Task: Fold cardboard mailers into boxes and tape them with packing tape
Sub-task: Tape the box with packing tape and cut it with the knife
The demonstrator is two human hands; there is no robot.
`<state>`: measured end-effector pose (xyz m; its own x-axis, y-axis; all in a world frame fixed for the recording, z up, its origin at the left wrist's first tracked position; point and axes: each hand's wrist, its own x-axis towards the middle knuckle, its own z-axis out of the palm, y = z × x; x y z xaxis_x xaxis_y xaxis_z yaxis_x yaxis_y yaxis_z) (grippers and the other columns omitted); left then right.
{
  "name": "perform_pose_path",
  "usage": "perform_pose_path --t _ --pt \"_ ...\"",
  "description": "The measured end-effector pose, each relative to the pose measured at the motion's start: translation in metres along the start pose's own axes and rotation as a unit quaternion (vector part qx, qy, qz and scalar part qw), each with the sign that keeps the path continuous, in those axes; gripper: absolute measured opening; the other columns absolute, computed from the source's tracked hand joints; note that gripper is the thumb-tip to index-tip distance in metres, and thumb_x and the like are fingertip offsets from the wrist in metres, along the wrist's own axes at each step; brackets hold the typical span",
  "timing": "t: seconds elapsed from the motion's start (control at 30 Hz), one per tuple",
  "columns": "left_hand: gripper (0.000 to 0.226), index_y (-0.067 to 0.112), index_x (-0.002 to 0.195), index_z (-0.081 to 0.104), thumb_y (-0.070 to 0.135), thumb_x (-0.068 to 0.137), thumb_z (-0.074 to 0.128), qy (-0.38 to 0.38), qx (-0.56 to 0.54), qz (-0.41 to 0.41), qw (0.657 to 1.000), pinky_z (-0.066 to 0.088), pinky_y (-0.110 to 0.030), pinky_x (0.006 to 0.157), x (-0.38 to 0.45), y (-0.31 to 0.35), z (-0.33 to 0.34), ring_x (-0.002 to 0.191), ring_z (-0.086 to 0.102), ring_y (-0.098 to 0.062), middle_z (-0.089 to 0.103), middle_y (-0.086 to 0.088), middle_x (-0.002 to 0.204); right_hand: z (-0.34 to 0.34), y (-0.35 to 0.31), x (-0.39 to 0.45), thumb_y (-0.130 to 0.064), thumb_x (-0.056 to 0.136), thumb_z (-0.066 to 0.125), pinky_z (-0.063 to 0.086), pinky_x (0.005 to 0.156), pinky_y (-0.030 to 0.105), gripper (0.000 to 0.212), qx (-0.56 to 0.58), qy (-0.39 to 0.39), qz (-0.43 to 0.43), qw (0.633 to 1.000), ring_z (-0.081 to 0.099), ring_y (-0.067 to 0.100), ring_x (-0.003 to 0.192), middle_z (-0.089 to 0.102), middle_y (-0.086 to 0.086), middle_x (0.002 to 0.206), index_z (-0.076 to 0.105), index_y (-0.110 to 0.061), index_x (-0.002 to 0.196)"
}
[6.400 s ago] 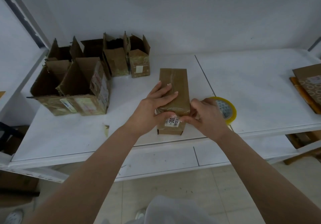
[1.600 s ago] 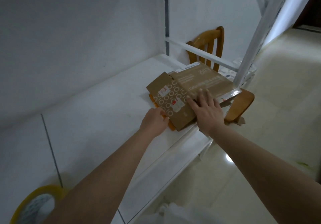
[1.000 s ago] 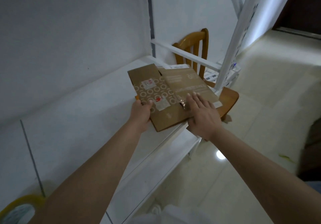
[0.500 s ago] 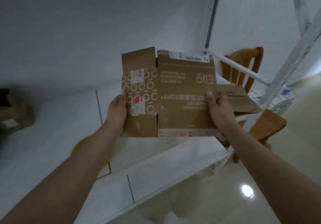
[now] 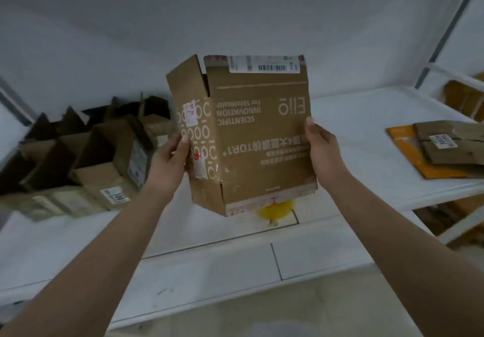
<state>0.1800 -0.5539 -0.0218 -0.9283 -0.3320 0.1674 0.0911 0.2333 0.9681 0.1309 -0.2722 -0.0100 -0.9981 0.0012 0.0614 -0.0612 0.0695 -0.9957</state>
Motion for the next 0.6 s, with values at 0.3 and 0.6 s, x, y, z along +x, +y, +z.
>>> perform_pose_path --t 0.3,0.6 --pt "0.032 0.03 0.115 0.068 0.04 0.102 0.04 -0.038 -0.061 -0.052 0.996 0.054 -0.027 0.067 0.008 -0.002 -0.115 0.073 0.07 -0.011 0.074 0.002 0.088 0.128 -0.003 -0.04 -0.058 0.099 0.03 0.056 0.076 0.033 0.057 0.1 0.014 0.034 0.994 0.072 0.017 0.089 0.076 0.0 0.095 0.075 -0.023 0.098" --pt "0.057 0.037 0.123 0.063 0.071 0.088 0.034 -0.083 -0.144 -0.162 0.973 0.035 -0.046 0.112 -0.01 -0.026 -0.118 0.123 0.056 -0.02 0.067 0.005 0.122 0.13 0.025 -0.061 -0.048 0.102 0.032 0.054 0.054 0.021 0.058 0.211 0.051 0.103 0.971 0.072 0.006 0.067 0.075 -0.008 0.075 0.077 -0.039 0.066"
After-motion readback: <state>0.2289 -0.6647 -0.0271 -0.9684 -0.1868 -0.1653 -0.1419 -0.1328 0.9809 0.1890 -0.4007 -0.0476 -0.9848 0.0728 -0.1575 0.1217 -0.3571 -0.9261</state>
